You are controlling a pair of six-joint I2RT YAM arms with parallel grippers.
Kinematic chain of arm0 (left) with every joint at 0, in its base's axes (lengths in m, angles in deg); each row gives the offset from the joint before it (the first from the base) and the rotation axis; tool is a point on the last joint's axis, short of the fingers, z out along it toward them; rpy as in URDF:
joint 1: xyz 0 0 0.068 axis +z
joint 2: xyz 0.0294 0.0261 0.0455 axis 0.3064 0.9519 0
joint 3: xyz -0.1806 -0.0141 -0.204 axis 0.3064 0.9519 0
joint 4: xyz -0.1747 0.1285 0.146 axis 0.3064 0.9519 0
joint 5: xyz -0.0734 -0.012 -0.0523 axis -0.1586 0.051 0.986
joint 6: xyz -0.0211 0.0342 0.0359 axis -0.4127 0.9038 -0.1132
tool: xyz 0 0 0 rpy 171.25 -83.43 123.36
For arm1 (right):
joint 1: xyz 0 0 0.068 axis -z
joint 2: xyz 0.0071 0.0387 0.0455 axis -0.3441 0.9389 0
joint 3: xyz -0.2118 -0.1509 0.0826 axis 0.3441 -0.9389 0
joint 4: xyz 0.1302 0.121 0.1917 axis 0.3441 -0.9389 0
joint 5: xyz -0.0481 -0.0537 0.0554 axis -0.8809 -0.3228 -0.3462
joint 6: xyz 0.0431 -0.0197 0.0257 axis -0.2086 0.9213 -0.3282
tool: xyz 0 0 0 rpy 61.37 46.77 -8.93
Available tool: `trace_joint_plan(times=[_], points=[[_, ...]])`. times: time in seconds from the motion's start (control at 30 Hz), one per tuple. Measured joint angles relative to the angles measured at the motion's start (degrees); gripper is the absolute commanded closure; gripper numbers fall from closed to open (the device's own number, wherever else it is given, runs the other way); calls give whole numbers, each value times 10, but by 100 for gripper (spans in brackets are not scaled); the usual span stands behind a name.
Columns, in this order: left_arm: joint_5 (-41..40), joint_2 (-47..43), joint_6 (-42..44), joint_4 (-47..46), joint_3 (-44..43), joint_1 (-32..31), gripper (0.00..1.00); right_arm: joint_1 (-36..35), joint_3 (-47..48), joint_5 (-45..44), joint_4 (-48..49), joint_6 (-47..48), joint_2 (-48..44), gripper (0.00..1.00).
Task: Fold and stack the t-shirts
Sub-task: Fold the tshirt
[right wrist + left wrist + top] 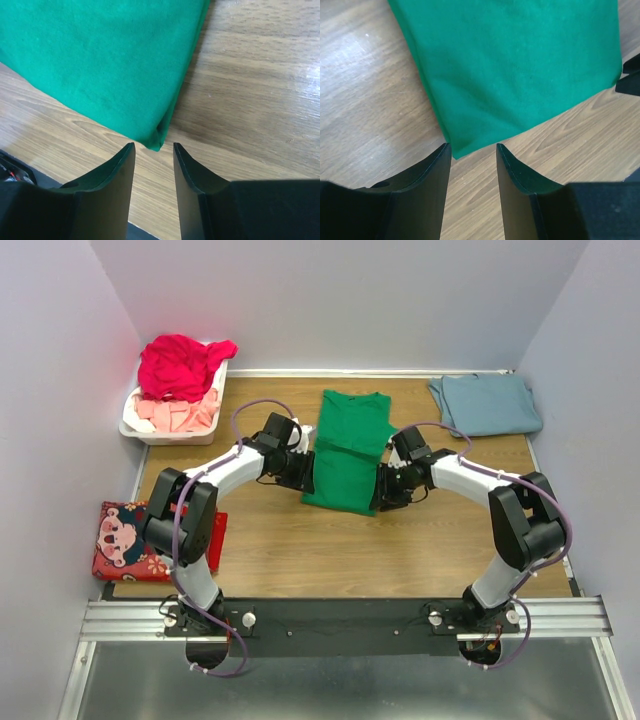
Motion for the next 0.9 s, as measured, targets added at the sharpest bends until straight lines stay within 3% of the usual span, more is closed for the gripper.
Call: trace_joint_plan(times=[0.6, 0.7, 0.8, 0.83, 0.9], points=[[8, 42, -9, 1, 9, 0, 54, 0, -2, 4, 33, 0, 20, 64], [10, 47, -12, -3, 5, 1, 64, 0, -2, 7, 34, 1, 24, 77], [12, 52, -13, -8, 3, 2, 84, 0, -2, 13, 37, 3, 31, 96], [11, 53, -12, -8, 4, 3, 97, 0, -2, 16, 37, 5, 35, 99], [11, 55, -13, -9, 4, 3, 100, 0, -2, 21, 39, 7, 41, 99]])
